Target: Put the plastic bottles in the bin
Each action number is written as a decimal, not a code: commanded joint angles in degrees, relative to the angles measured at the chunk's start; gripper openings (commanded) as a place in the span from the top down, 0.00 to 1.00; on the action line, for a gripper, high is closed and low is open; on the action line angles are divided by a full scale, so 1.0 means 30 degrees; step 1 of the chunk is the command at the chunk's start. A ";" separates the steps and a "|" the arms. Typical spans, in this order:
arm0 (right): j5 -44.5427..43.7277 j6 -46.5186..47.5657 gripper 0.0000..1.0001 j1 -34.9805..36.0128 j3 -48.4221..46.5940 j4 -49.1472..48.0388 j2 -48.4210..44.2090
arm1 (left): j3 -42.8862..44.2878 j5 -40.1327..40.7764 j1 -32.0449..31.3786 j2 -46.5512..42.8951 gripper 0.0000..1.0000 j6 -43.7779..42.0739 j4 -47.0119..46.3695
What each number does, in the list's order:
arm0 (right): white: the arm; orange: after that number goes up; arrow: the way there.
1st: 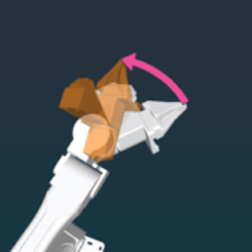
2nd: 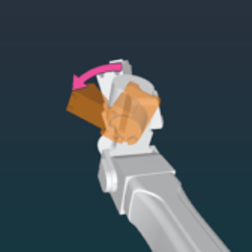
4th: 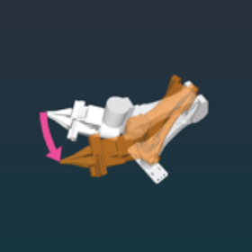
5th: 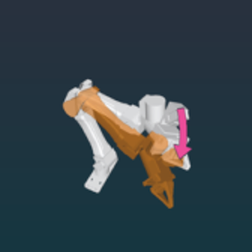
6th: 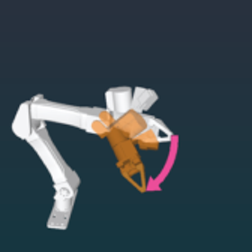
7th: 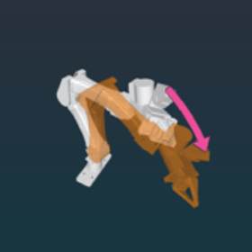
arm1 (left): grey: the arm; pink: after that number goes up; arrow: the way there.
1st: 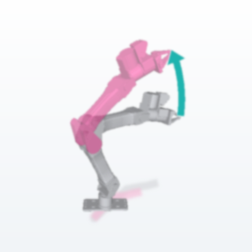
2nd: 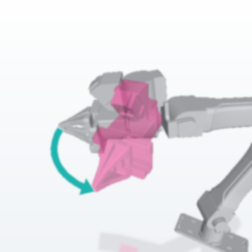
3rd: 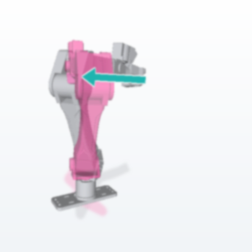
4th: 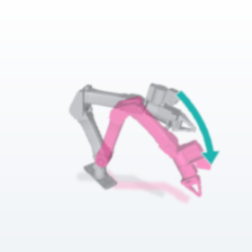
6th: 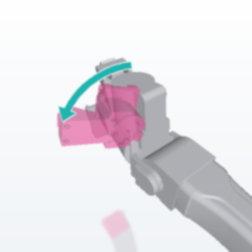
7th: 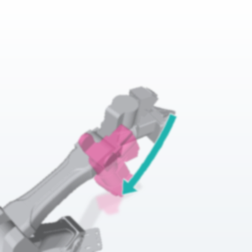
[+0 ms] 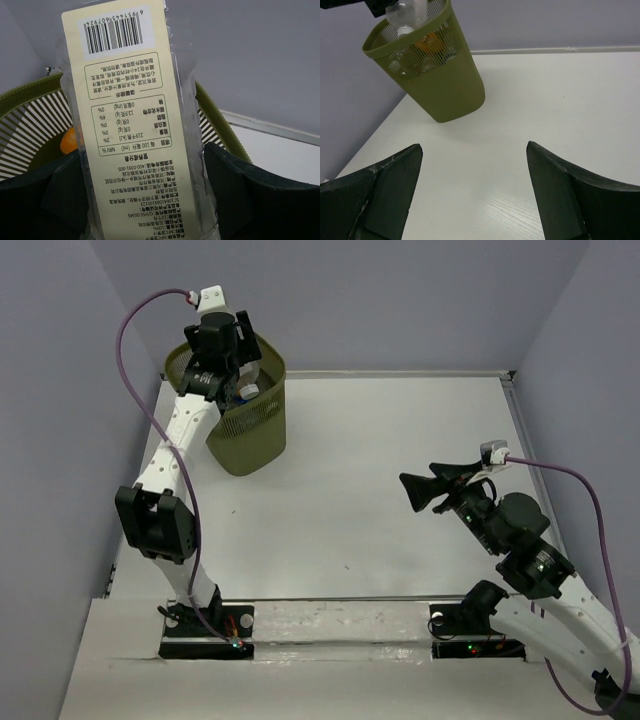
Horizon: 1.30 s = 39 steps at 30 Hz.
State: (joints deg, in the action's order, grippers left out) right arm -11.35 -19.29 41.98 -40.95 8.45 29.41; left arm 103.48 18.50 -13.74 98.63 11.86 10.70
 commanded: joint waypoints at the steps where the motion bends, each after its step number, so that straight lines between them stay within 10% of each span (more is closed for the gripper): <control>1: 0.0474 -0.0074 0.09 0.0012 0.0115 -0.1438 0.0392 | 0.0136 0.1070 0.0038 -0.1498 0.17 -0.0291 -0.0580; 3: 0.0474 -0.0104 0.09 0.0012 0.0115 -0.1614 0.0480 | 0.0077 0.0748 0.0038 -0.2168 0.01 -0.0115 -0.0490; 15: 0.0885 -0.0455 0.00 0.0012 -0.0645 -0.2054 0.1008 | -0.1443 -0.3378 -0.0547 -0.8345 0.01 0.1377 -0.0900; 24: 0.0446 0.0686 0.00 0.0012 -0.2696 -0.1763 -0.0309 | -1.0112 -1.0442 -0.1398 -1.6345 0.01 0.2640 -0.2600; 32: -0.1486 0.0687 0.00 0.0012 -0.2641 -0.0824 -0.3942 | -1.5302 -0.9714 -0.1398 -2.4429 0.01 0.1761 -0.1285; 39: -0.1754 0.0102 0.00 0.0012 -0.1847 -0.0970 -0.3097 | -1.5892 -0.8599 -0.1398 -2.5846 0.01 0.1525 0.0096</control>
